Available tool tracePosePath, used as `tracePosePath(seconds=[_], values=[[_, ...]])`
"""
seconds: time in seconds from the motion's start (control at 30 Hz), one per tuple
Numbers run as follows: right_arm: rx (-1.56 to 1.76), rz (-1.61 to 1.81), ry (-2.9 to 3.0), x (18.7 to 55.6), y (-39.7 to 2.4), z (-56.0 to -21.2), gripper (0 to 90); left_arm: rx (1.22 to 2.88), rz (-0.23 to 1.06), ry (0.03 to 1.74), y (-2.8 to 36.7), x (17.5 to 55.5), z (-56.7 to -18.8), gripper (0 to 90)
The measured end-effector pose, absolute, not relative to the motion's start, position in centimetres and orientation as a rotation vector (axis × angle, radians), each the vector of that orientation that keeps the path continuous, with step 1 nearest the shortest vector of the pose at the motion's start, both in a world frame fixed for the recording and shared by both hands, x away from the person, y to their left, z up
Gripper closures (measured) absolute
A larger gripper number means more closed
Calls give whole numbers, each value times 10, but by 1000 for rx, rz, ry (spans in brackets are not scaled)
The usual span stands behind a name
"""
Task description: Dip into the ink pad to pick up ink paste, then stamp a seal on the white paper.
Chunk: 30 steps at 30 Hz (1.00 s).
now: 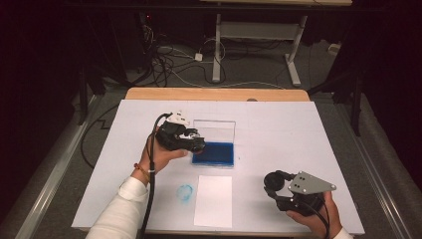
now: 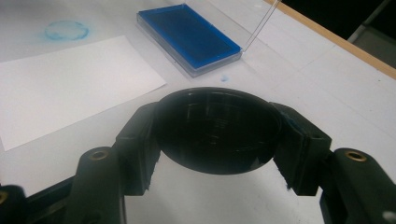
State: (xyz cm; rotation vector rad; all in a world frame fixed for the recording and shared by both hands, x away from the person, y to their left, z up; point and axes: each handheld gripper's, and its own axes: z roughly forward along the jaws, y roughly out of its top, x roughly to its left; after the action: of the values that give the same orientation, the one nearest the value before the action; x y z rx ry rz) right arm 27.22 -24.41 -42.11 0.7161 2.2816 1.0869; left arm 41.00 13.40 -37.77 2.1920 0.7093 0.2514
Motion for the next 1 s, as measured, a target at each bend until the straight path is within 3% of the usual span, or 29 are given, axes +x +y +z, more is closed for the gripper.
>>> tracePosePath(seconds=[1.0], values=[[695, 1064, 2304, 269, -239, -426, 382, 2146, 301, 579, 149, 353, -369, 550]])
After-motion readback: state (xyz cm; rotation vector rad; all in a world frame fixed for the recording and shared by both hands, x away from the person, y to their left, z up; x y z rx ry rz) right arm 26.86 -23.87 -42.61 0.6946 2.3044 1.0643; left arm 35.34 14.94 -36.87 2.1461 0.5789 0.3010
